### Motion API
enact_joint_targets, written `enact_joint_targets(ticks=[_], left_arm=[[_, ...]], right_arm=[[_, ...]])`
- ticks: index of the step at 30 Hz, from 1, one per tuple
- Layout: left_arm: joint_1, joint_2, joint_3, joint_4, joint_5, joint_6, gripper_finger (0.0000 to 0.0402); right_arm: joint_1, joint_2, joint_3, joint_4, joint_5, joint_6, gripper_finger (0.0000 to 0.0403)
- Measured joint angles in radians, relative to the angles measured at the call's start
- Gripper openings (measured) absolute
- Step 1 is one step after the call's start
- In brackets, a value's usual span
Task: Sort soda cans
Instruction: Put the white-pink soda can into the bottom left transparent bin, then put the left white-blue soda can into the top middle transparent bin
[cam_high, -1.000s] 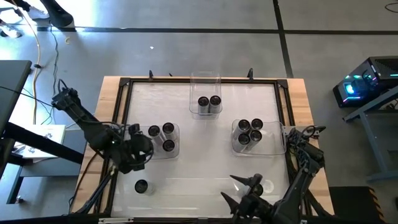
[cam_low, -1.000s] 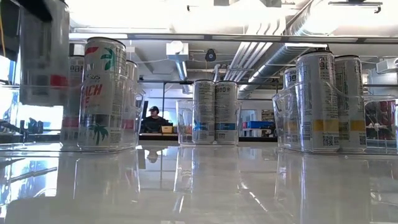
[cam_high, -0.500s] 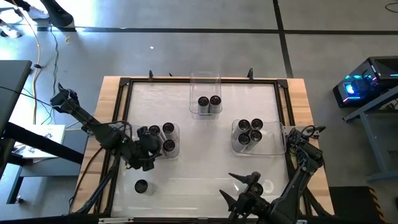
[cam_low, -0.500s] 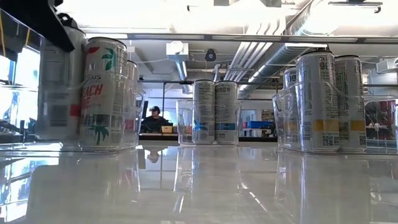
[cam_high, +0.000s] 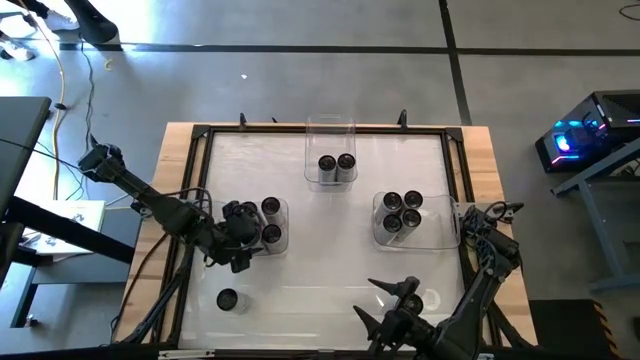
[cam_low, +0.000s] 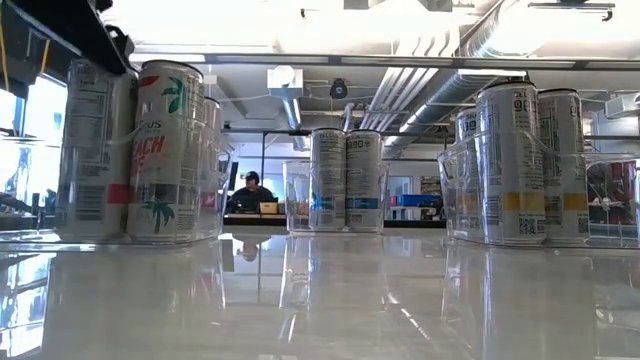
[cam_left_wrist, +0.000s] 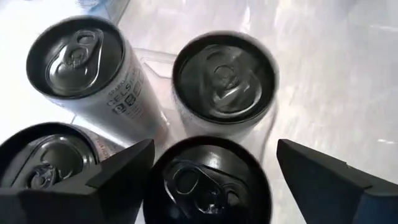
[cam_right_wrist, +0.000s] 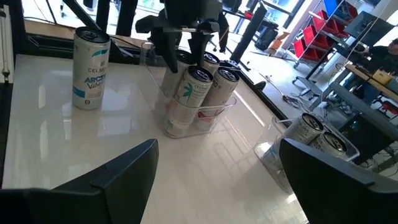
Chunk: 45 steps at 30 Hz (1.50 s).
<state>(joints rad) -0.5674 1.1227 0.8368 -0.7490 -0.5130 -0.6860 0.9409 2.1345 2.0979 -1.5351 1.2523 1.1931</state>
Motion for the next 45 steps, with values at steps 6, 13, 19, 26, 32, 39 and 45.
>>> enact_joint_targets(ticks=[6,13,19,26,32,39,45], left_arm=[[-0.018,-0.049,0.1,0.01,0.008,0.041,0.0334],[-0.08,-0.076,0.237,0.016,0.008,0.143,0.0335],[-0.155,-0.075,0.277,0.014,-0.032,0.156,0.0335],[-0.264,-0.026,0.276,0.008,-0.051,0.079,0.0335],[-0.455,0.004,0.276,0.062,-0.034,-0.027,0.0335],[-0.684,0.048,0.276,0.019,-0.151,-0.389,0.0335],[-0.788,0.179,0.276,-0.106,-0.129,-0.768,0.0335]], right_arm=[[-0.027,-0.001,0.003,0.007,0.096,-0.014,0.033],[-0.138,-0.001,0.0,0.013,-0.127,-0.216,0.033],[-0.265,-0.001,-0.001,0.295,-0.438,-0.652,0.033],[-0.413,-0.001,-0.001,0.717,-0.76,-1.165,0.033],[-0.533,0.018,-0.001,1.022,-1.094,-1.276,0.033],[-0.55,0.112,-0.001,1.308,-1.185,-1.259,0.033],[-0.545,0.22,-0.002,1.517,-1.153,-1.136,0.033]])
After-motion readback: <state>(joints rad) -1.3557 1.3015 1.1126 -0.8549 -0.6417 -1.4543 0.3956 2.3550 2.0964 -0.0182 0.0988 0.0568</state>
